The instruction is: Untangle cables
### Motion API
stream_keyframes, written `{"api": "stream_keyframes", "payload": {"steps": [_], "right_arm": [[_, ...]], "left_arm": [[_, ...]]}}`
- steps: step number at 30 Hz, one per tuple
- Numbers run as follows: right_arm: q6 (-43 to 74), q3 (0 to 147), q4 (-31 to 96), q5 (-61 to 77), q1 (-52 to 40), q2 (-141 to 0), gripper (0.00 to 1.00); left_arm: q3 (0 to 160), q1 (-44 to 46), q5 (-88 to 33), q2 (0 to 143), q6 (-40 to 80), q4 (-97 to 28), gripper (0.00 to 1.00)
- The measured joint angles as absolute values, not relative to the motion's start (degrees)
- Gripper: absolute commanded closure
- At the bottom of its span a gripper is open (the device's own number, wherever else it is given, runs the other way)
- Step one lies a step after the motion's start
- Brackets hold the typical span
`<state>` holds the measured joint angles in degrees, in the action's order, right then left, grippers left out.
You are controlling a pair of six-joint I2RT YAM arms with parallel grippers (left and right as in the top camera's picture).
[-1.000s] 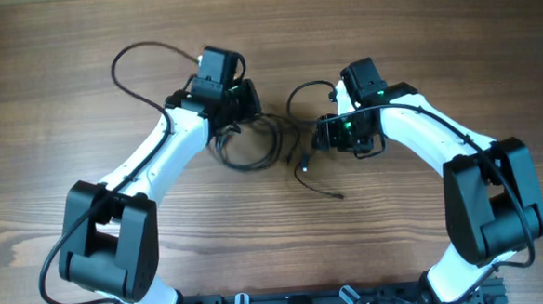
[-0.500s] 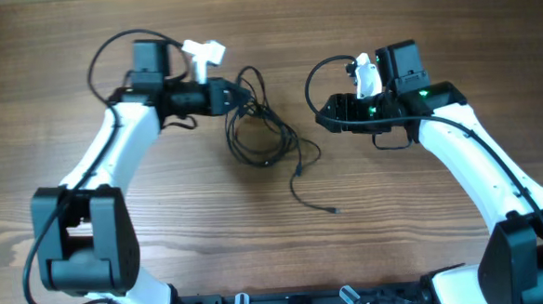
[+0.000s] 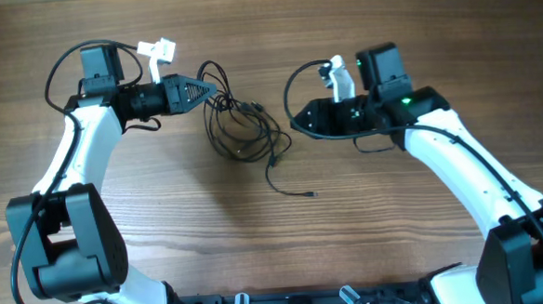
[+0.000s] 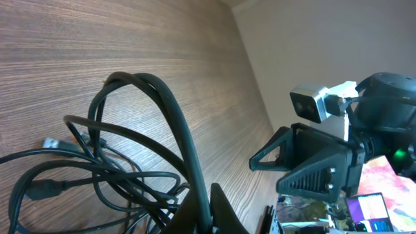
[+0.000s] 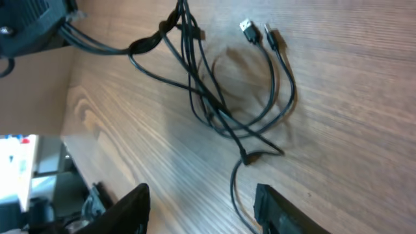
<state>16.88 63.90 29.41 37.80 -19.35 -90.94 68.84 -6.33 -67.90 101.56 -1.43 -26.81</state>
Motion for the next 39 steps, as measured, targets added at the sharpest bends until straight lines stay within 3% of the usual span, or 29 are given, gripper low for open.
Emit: {"api": "stream_keyframes", "payload": {"steps": [6, 19, 24, 29, 39], "right_arm": [[19.1, 63.9, 22.9, 28.5, -24.2, -95.0, 0.47], [19.6, 63.8, 14.0, 25.3, -29.5, -102.0, 0.39], [19.6, 63.7, 11.2, 25.2, -30.4, -103.6, 0.45], [19.6, 63.6, 10.1, 24.5, -30.4, -104.0, 0.6], [20.2, 63.5, 8.9, 16.6, -30.4, -104.9, 0.61]], "left_arm": [[68.8, -6.3, -69.1, 101.6, -1.4, -26.8, 0.96], [68.8, -6.3, -69.2, 101.6, -1.4, -26.8, 0.96], [68.8, -6.3, -69.2, 101.6, -1.4, -26.8, 0.96], [68.8, -6.3, -69.2, 101.6, -1.4, -26.8, 0.96], [68.8, -6.3, -69.2, 101.6, -1.4, -26.8, 0.96]]}}
